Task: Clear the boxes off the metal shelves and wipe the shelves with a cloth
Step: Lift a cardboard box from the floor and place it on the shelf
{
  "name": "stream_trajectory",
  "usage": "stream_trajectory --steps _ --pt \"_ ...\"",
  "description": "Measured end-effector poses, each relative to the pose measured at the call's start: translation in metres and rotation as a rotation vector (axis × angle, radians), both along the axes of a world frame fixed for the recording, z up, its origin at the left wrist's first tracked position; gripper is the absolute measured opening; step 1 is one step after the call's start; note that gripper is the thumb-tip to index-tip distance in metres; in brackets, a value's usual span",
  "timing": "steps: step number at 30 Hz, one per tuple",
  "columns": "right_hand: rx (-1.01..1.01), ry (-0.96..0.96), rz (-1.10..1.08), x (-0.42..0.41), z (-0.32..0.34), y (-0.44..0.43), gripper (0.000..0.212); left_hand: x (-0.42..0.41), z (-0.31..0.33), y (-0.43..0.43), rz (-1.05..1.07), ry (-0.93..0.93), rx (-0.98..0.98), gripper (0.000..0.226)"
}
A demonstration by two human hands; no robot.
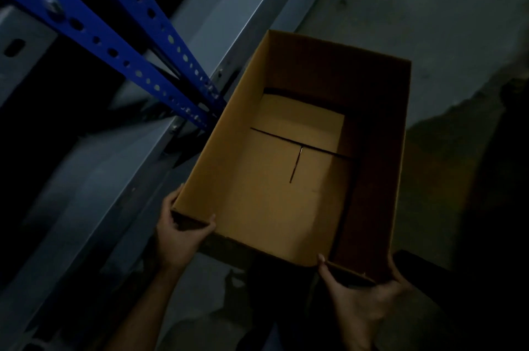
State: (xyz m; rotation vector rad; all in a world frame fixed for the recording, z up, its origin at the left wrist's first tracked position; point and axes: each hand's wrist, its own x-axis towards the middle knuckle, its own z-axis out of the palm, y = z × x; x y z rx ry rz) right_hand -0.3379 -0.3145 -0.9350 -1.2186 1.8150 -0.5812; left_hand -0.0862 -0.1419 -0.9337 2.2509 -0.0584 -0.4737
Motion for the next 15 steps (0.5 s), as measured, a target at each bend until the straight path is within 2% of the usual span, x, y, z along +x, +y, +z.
stream_trajectory --steps 1,4,5,10,15 --pt "-0.01 -0.026 0.064 0.015 -0.004 0.01 0.103 0.004 -0.008 0.001 0.003 0.034 -0.012 0.086" --pt "0.079 0.187 0.222 0.029 -0.035 0.014 0.107 0.028 -0.034 -0.009 -0.068 0.065 0.026 0.084" --pt "0.068 0.175 0.279 0.034 -0.04 0.013 0.105 0.038 -0.044 -0.016 -0.094 0.075 0.068 0.084" --pt "0.102 0.282 0.325 0.072 -0.086 -0.003 0.095 0.073 -0.092 -0.053 -0.183 -0.024 0.291 0.085" --pt "0.089 0.298 0.264 0.103 -0.125 -0.025 0.093 0.103 -0.135 -0.09 -0.213 -0.051 0.338 0.098"
